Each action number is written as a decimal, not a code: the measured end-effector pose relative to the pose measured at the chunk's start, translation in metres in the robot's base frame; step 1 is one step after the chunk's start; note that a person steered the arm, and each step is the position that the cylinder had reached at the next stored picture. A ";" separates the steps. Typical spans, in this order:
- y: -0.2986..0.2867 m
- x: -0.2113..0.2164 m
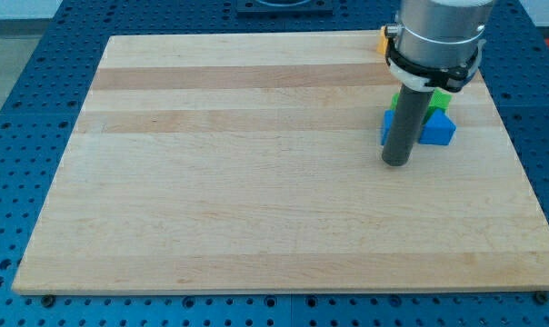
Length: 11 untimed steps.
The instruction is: Separate the red circle hexagon from the red star and heart
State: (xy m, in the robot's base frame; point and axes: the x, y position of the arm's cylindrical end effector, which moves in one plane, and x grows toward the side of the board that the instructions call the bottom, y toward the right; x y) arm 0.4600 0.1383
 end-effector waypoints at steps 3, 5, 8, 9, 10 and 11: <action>0.101 0.019; 0.176 -0.055; 0.153 -0.182; 0.155 -0.191; 0.154 -0.212; 0.147 -0.240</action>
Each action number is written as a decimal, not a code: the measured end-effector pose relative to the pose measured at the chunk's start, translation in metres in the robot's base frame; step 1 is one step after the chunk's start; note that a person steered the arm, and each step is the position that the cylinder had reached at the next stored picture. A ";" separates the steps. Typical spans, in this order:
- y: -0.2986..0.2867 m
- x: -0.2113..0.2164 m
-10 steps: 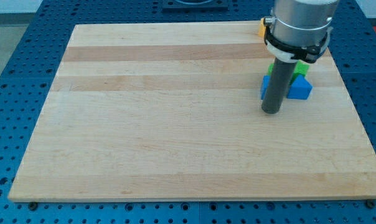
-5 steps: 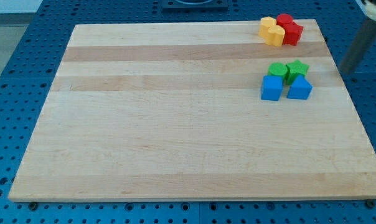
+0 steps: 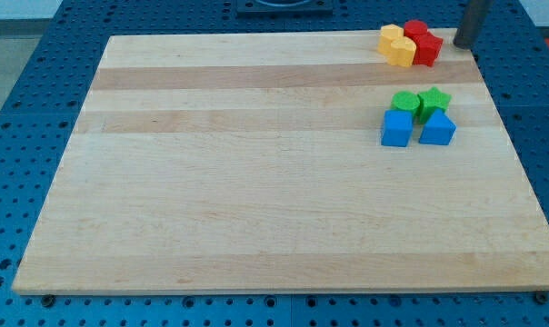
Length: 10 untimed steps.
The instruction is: Separate the red circle hexagon from the red star and heart
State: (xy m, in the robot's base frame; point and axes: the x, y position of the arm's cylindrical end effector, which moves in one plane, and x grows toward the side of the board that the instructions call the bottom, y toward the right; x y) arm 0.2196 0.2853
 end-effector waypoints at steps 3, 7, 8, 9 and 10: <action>-0.075 0.010; -0.114 -0.013; -0.150 -0.012; -0.172 -0.012; -0.166 -0.013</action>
